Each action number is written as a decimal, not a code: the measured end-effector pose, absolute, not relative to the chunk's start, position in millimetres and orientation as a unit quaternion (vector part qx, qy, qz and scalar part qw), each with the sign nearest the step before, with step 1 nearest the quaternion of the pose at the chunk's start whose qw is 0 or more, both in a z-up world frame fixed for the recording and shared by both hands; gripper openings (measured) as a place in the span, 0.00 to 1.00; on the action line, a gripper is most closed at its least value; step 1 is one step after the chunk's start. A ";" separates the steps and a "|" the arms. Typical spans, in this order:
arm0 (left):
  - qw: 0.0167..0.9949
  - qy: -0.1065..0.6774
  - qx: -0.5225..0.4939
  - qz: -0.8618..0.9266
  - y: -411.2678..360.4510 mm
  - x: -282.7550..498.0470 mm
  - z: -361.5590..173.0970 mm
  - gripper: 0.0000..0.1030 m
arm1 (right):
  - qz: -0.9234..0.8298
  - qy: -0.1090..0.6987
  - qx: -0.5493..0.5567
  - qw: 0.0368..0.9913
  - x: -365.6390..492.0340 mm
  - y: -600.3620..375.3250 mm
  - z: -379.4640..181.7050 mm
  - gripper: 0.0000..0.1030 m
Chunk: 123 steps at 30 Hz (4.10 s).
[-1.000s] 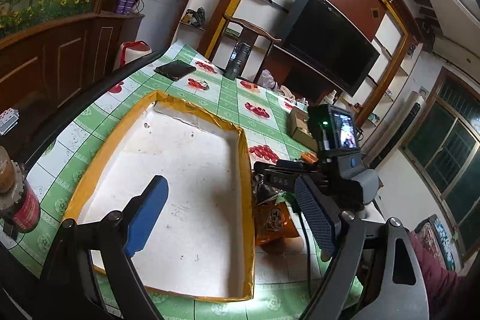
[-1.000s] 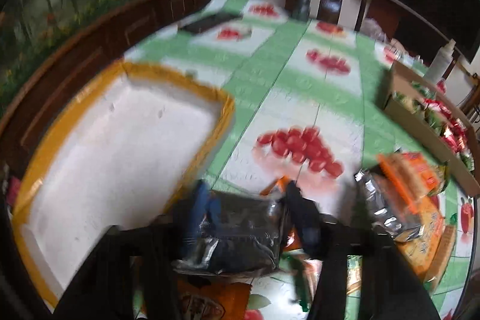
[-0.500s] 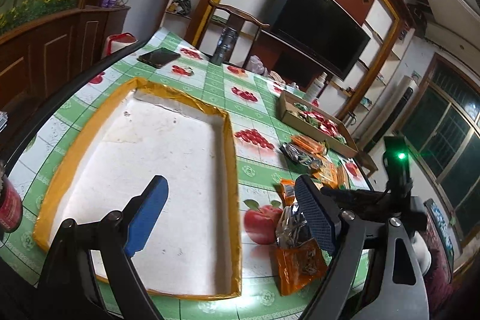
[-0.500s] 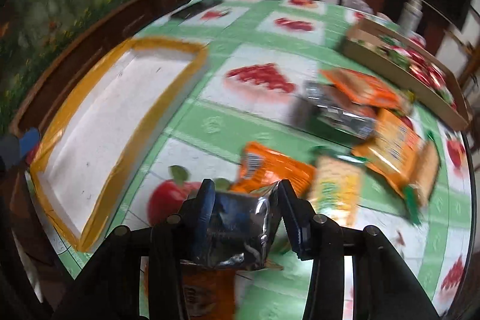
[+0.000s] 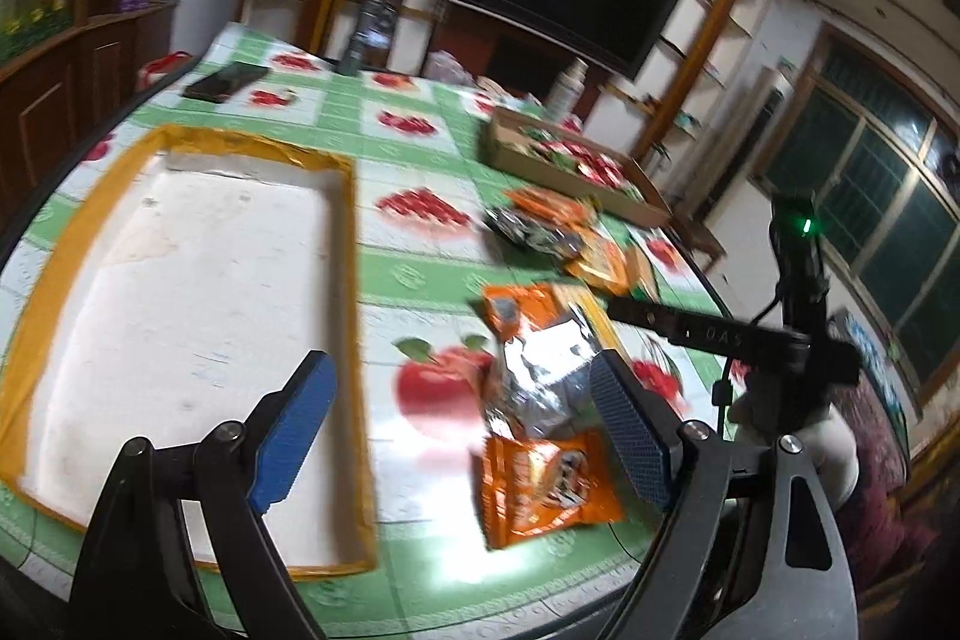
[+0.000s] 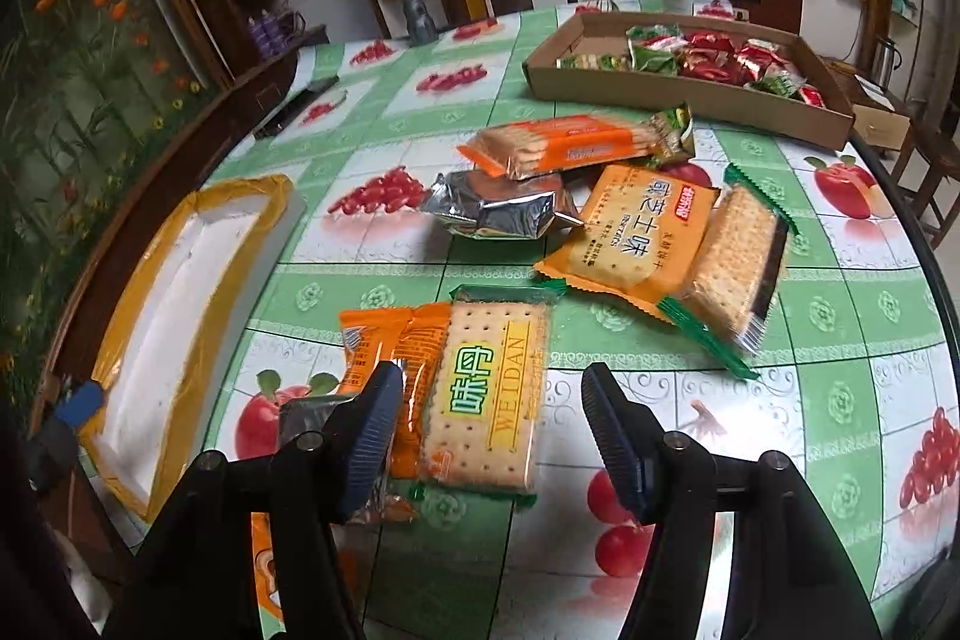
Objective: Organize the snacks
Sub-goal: 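Lift the silver foil packet with the right tool while the left tool grasps an orange snack bag, then carry both packets over the white tray and open both tools to drop them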
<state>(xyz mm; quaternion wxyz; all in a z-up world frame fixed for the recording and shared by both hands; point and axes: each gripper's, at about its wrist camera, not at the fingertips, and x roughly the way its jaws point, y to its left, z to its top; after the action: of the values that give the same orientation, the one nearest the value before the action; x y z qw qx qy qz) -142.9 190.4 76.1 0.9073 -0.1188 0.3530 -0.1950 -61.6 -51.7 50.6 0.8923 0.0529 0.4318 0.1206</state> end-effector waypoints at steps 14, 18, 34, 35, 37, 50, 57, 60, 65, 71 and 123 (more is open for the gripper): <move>0.901 0.374 -0.098 -0.195 181.2 -150.7 71.0 0.84 | 0.212 0.488 -0.009 0.847 -64.7 -4.4 31.9 0.33; 0.896 0.381 -0.108 -0.200 180.3 -145.2 64.9 0.84 | 0.209 0.526 0.036 0.824 -86.9 -32.9 20.6 0.34; 0.897 0.379 -0.110 -0.198 177.0 -154.3 71.5 0.84 | 0.242 0.390 -0.296 0.838 -114.3 39.4 32.1 0.77; 0.898 0.378 -0.109 -0.196 177.8 -155.6 72.6 0.84 | 0.251 0.400 -0.297 0.830 -108.4 43.0 26.9 0.77; 0.898 0.378 -0.107 -0.196 177.8 -156.2 73.2 0.84 | 0.270 0.425 -0.280 0.817 -94.7 48.3 15.2 0.76; 0.874 0.420 -0.063 -0.236 143.0 -154.2 56.2 0.85 | 0.225 0.474 -0.117 0.843 -102.6 -21.1 5.0 0.59; 0.850 0.490 -0.043 -0.186 138.1 -172.6 38.4 0.85 | 0.206 0.466 -0.082 0.857 -103.0 -51.2 6.6 0.59; 0.833 0.518 -0.045 -0.189 133.9 -175.2 27.8 0.84 | 0.210 0.462 -0.074 0.859 -105.5 -53.3 7.3 0.61; 0.826 0.530 -0.039 -0.188 121.1 -159.2 19.9 0.57 | 0.219 0.461 -0.048 0.858 -101.2 -59.5 7.3 0.62; 0.842 0.506 0.013 -0.186 97.7 -129.0 20.2 0.56 | 0.225 0.461 -0.014 0.858 -99.3 -67.1 7.3 0.62; 0.901 0.402 -0.092 -0.134 227.5 -137.2 61.4 0.45 | 0.268 0.427 -0.071 0.861 -115.2 6.8 55.4 0.58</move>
<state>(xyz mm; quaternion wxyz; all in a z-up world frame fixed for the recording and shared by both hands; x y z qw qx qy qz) -137.2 227.5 61.4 0.9008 -0.0924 0.4024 -0.1345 -115.2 6.8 55.4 0.8605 -0.0710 0.4273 0.2681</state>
